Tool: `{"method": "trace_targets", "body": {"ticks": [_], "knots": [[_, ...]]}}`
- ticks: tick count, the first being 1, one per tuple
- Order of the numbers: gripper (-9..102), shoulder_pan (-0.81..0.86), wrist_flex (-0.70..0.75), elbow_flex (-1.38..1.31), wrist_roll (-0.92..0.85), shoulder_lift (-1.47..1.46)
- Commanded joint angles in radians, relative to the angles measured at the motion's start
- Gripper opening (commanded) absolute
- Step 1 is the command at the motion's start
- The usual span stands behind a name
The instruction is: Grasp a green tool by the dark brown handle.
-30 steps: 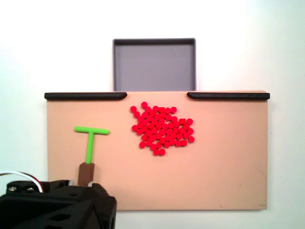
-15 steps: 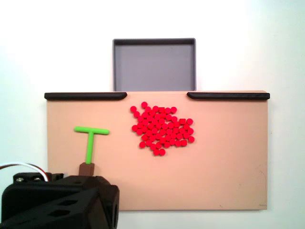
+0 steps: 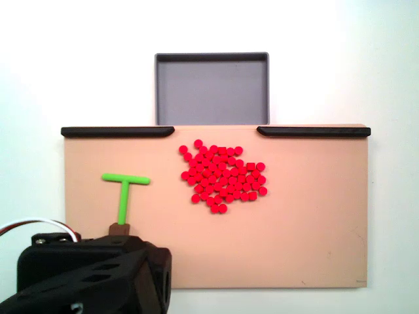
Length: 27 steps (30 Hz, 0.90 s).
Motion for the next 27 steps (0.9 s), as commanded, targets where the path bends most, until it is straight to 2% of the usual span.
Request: {"method": "trace_targets", "body": {"ticks": [1, 16, 27], "knots": [[18, 0.008, 0.000, -0.021, -0.009, 0.006], [17, 0.005, -0.037, -0.025, 0.005, -0.006], [12, -0.014, -0.037, -0.025, 0.032, -0.003]]}}
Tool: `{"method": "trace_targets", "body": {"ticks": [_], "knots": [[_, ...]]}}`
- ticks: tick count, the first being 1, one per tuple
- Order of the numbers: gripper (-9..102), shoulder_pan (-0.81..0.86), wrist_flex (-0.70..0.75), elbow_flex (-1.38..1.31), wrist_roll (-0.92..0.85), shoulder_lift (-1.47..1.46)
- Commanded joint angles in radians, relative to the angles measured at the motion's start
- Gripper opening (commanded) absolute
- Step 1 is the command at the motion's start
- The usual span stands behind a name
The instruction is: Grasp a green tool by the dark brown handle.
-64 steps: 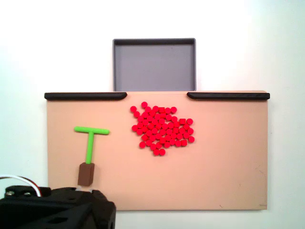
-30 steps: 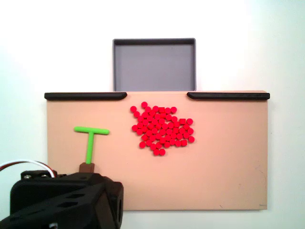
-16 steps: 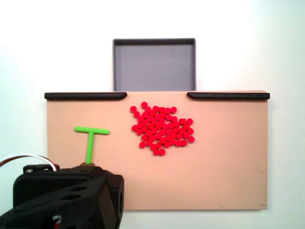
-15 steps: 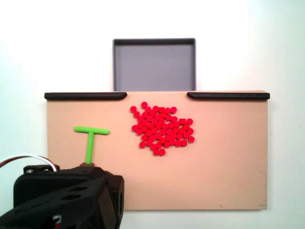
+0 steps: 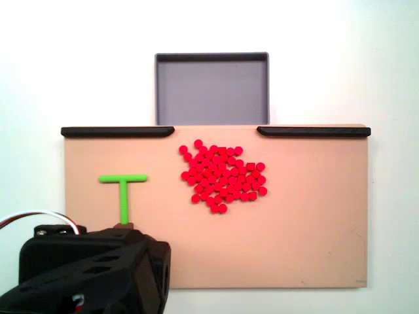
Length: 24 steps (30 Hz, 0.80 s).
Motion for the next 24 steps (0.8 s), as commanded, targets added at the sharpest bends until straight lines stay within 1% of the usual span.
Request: {"method": "trace_targets", "body": {"ticks": [1, 2, 3, 4, 10, 15, 17, 19, 21, 24], "knots": [[10, -0.014, 0.000, -0.025, 0.009, 0.012], [7, -0.015, 0.000, -0.025, 0.009, 0.012], [1, -0.017, 0.000, -0.025, 0.009, 0.012], [0, -0.018, 0.000, -0.025, 0.009, 0.014], [0, -0.032, 0.000, -0.025, 0.014, 0.028], [0, -0.029, 0.020, -0.031, 0.018, 0.109], [0, -0.011, 0.077, -0.057, -0.002, 0.137], [0, 0.018, 0.172, -0.121, -0.051, 0.140], [0, 0.048, 0.202, -0.152, -0.089, 0.156], [0, 0.120, 0.232, -0.153, -0.192, 0.193]]}}
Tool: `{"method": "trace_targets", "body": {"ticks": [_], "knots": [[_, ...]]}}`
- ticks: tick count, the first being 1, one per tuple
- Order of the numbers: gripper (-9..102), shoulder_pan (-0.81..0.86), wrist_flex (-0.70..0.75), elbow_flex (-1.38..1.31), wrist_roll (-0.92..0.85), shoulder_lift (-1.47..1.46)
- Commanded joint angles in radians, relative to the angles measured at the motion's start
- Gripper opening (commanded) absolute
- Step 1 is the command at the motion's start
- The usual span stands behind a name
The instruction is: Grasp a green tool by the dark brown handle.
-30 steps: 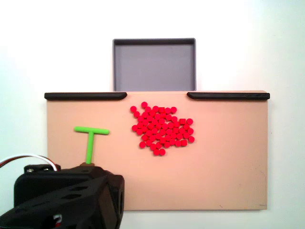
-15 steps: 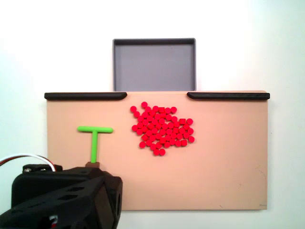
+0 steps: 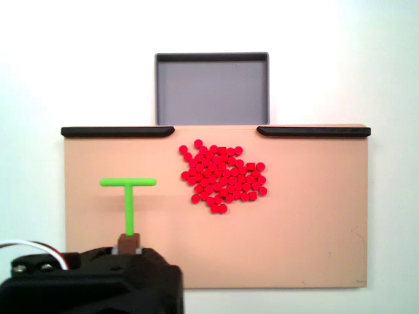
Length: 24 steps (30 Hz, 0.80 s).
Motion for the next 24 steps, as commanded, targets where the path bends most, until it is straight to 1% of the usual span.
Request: {"method": "trace_targets", "body": {"ticks": [1, 7, 11, 13, 16, 24], "knots": [[0, 0.084, 0.026, -0.034, -0.103, 0.074], [0, 0.206, 0.026, -0.023, -0.218, 0.106], [0, 0.242, 0.025, -0.031, -0.227, 0.091], [0, 0.273, 0.025, -0.031, -0.259, 0.091], [0, 0.302, 0.025, -0.031, -0.268, 0.094], [0, 0.298, 0.025, -0.015, -0.233, 0.071]]}}
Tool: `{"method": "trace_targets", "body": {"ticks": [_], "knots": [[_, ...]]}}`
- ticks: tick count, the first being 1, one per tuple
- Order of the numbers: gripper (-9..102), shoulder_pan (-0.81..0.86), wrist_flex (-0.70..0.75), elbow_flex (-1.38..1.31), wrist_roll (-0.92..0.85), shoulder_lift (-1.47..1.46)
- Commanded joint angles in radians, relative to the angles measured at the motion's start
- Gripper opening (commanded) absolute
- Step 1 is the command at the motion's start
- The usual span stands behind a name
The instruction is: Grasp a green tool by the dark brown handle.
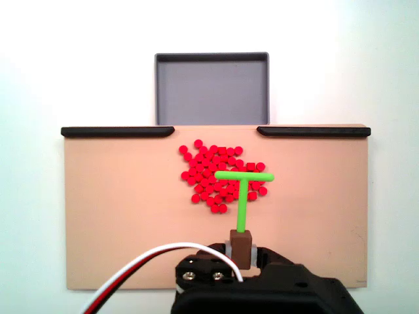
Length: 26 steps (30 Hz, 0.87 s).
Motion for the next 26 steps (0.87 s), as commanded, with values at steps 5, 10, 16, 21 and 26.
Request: {"method": "trace_targets", "body": {"ticks": [5, 10, 16, 21, 26], "knots": [[0, -0.005, 0.002, -0.012, 0.041, 0.005], [0, -0.015, 0.003, -0.011, 0.049, 0.005], [0, -0.018, 0.003, -0.011, 0.035, -0.002], [0, -0.021, 0.003, -0.011, 0.015, -0.008], [0, -0.014, 0.003, -0.011, 0.005, -0.008]]}}
